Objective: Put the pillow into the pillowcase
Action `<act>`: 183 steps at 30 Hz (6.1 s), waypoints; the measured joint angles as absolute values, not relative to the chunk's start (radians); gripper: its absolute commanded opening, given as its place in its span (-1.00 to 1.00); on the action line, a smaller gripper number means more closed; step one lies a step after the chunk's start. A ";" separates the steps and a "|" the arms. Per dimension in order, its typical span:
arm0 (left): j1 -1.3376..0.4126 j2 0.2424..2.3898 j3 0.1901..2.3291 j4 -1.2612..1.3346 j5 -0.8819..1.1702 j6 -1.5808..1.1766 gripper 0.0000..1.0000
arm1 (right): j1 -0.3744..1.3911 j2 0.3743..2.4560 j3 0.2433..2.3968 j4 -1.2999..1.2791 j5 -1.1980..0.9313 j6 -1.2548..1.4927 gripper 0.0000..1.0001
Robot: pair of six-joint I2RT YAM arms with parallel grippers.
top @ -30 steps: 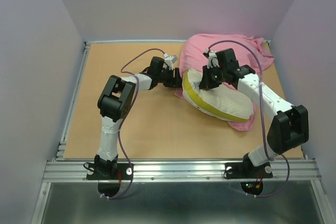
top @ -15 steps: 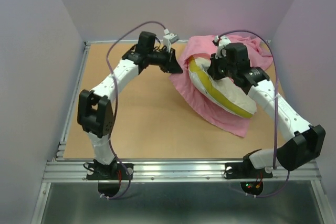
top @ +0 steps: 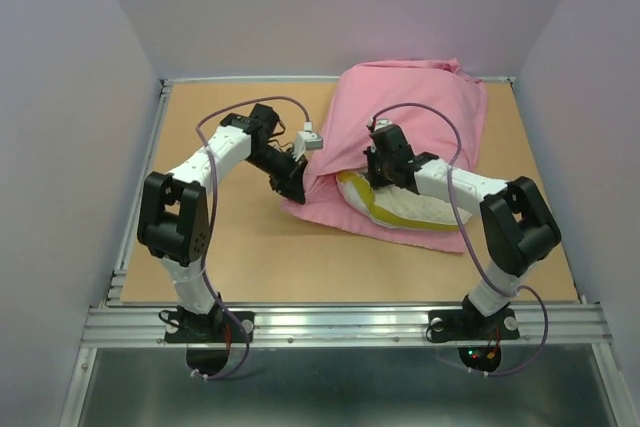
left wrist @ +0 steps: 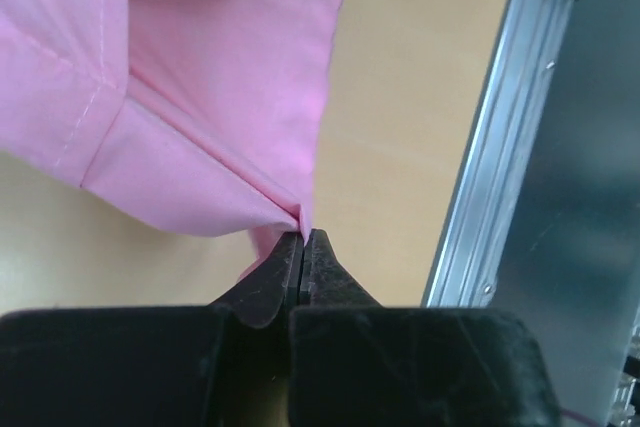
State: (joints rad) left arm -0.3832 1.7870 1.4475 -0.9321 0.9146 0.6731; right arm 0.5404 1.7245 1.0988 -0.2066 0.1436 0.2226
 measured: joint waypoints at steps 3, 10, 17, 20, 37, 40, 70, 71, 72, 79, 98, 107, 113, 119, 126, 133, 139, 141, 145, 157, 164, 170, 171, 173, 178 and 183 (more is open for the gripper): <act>-0.342 1.748 1.338 -0.866 0.858 0.704 -1.00 | 0.537 1.698 1.099 -0.209 0.161 0.261 -0.99; -0.344 1.723 1.192 -0.693 0.763 0.673 -1.00 | 0.530 1.682 1.105 -0.219 0.089 0.271 -0.34; -0.347 1.760 1.214 -0.625 0.781 0.564 -1.00 | 0.474 1.592 1.146 -0.395 -0.146 0.094 0.50; -0.345 1.779 1.221 -0.601 0.790 0.525 -1.00 | 0.408 1.470 1.150 -0.531 -0.188 -0.031 0.47; -0.488 1.802 1.189 -0.490 0.814 0.453 -1.00 | 0.320 1.621 1.106 -0.796 -0.096 -0.286 0.06; -0.539 1.802 1.174 -0.435 0.819 0.433 -1.00 | 0.313 1.771 1.279 -0.862 -0.196 -0.286 0.06; -0.451 1.919 1.171 -0.225 0.991 0.095 -1.00 | -0.277 1.446 1.000 -1.082 -0.259 -0.672 0.94; -0.451 1.919 1.171 -0.225 0.991 0.095 -1.00 | -0.258 1.441 0.985 -1.074 -0.253 -0.660 0.94; -0.451 1.919 1.171 -0.225 0.991 0.095 -1.00 | -0.228 1.441 0.966 -1.056 -0.241 -0.640 0.94; -0.450 1.923 1.171 -0.220 0.992 0.094 -1.00 | -0.121 1.520 0.894 -0.913 -0.167 -0.537 0.94; -0.404 1.990 1.196 -0.187 0.994 0.096 -1.00 | -0.039 1.308 0.615 -0.392 -0.168 -0.473 1.00; -0.402 2.014 1.213 -0.184 0.994 0.096 -1.00 | -0.032 1.412 0.654 -0.312 -0.207 -0.453 -0.49; -0.402 2.011 1.213 -0.198 0.994 0.120 -1.00 | -0.023 1.315 0.593 -0.300 -0.206 -0.472 -0.99; -0.395 1.955 1.208 -0.286 0.997 0.204 -1.00 | -0.025 1.085 0.576 -0.482 -0.190 -0.484 -0.99; -0.329 1.792 1.236 -0.345 1.015 0.207 -1.00 | -0.031 0.941 0.736 -0.648 -0.174 -0.477 -0.99; -0.287 1.671 1.345 -0.269 1.021 0.077 -1.00 | -0.032 1.012 1.021 -0.672 -0.157 -0.418 -0.67; -0.278 1.639 1.370 -0.168 1.034 -0.013 -1.00 | -0.033 1.109 1.185 -0.666 -0.159 -0.359 -0.80; -0.278 1.638 1.370 -0.154 1.037 -0.049 -1.00 | -0.033 1.122 1.200 -0.665 -0.162 -0.346 -0.21; -0.266 1.638 1.370 -0.126 1.040 -0.099 -1.00 | -0.040 1.126 1.200 -0.666 -0.166 -0.341 -0.64; -0.239 1.639 1.371 0.024 1.056 -0.176 -1.00 | -0.084 1.140 1.242 -0.689 -0.220 -0.360 -0.88; -0.178 1.639 1.465 0.216 1.092 -0.463 -1.00 | -0.098 1.280 1.596 -0.682 -0.226 -0.282 -0.83; -0.155 1.601 1.584 0.317 1.087 -0.546 -1.00 | -0.105 1.303 1.734 -0.646 -0.262 -0.229 -0.49; -0.155 1.594 1.584 0.318 1.086 -0.550 -1.00 | -0.105 1.302 1.735 -0.636 -0.264 -0.221 -0.46; -0.155 1.573 1.578 0.324 1.081 -0.560 -1.00 | -0.107 1.301 1.735 -0.615 -0.273 -0.213 0.03; -0.155 1.554 1.576 0.331 1.069 -0.590 -1.00 | -0.110 1.304 1.735 -0.609 -0.305 -0.208 -0.99; -0.155 1.554 1.581 0.339 1.055 -0.601 -1.00 | -0.110 1.304 1.738 -0.597 -0.345 -0.212 -0.99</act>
State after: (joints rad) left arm -0.1547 1.5543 1.5806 0.3393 1.0554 -0.6006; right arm -0.1104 1.3037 1.7378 -0.5968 -0.3450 -0.2123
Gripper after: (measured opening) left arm 0.026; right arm 0.035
